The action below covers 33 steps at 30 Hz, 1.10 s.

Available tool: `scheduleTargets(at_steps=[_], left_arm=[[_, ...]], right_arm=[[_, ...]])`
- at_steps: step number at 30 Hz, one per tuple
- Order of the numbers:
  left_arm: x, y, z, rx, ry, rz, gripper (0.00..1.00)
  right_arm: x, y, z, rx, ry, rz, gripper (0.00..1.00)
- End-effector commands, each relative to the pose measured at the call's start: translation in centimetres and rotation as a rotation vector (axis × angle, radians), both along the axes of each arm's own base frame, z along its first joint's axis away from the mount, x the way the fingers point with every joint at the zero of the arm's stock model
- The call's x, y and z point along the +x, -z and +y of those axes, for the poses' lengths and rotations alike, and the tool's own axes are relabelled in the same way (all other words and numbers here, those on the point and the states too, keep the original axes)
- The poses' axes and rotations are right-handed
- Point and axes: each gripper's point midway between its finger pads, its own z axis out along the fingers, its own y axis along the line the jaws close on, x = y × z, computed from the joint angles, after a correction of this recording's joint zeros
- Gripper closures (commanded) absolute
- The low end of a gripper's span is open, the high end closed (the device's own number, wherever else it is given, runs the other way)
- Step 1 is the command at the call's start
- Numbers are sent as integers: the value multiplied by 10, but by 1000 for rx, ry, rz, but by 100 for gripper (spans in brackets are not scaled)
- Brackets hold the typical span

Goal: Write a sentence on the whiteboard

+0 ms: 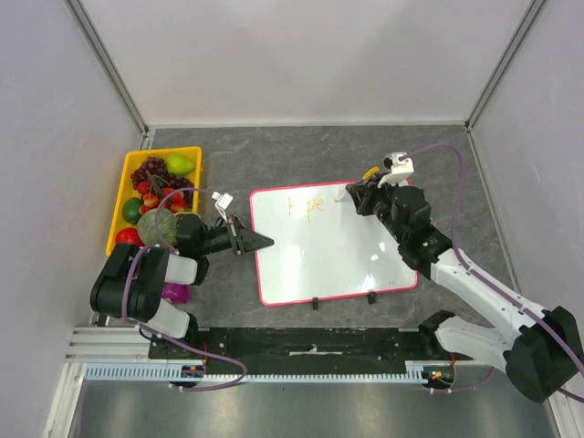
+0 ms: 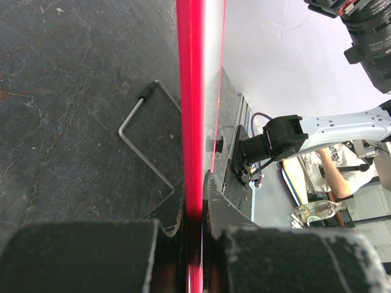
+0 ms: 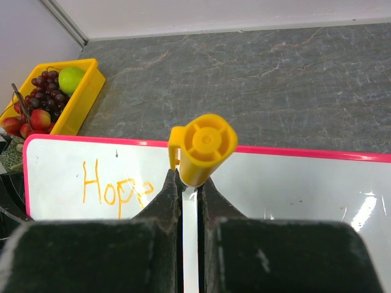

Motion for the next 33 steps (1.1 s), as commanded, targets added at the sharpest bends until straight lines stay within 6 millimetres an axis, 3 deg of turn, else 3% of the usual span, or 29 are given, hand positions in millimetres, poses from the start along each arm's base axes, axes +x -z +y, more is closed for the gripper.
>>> scheduleTargets(at_steps=[1,7,11,24,28,33], left_arm=[[14,13,4,75,-56,-106,98],[14,13,4,75,-57,-108,98],[14,14,4,77,-59,-106,98],[14,14,4,79,-60,-106,98],[14,14,4,79,-60,-106,98],[14,15,4,79,-58,-103,98]], right_arm=[[-7,14,-6,-39,-5,19,100],[-15,24,-5,-39,-28,36,100],[-14,20,-4,-30,-32,31,100],[-4,-54,5,65,-38,-100,100],[4,-54,3,30,-16,-101,100],[13,-40,5,5,-3,-73,100]])
